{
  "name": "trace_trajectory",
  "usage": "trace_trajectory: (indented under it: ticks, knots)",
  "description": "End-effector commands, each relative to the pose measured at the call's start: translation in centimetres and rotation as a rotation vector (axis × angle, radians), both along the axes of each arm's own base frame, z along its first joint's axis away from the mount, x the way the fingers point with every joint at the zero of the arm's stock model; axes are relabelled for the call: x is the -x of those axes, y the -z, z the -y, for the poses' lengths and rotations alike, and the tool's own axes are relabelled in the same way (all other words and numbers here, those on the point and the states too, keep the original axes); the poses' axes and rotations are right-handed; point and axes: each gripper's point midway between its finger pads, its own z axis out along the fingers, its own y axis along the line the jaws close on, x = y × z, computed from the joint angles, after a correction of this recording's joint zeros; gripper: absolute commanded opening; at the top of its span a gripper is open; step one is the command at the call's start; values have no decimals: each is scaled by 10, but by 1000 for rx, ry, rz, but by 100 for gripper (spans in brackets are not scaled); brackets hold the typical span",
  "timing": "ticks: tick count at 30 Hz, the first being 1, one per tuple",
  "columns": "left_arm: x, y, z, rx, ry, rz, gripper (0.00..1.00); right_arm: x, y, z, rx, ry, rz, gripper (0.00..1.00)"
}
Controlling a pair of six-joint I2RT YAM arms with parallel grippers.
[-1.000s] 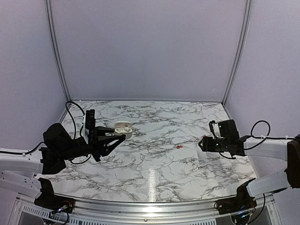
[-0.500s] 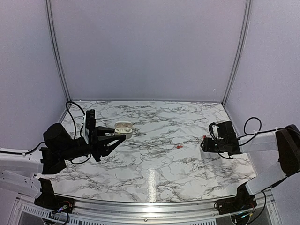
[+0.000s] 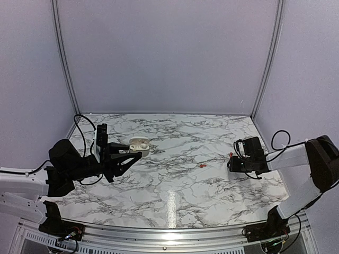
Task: Insert the wireless bluetooth earbuds into the charging case
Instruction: Pick up the left earbud from the center of the board.
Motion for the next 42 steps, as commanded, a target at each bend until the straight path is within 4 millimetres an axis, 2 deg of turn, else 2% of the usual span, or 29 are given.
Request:
trace_trajectory:
  ticks: [1,27,36,39,42]
  knots:
    - [0,-13,-7,38,-21,44,0,-10,-1,2,11,7,2,43]
    - [-2,-13,-10,38,-33,52,0,-9,4,-3,23,-24,-19,23]
    - [-3,-13,-10,38,-36,50,0,-4,-5,-33,47,-129,-7,18]
    - [-3,-12,-10,37,-35,45,0,-1,-20,-47,35,-174,27,18]
    - [-3,-11,-10,38,-36,40,0,5,-42,-70,-14,-262,80,18]
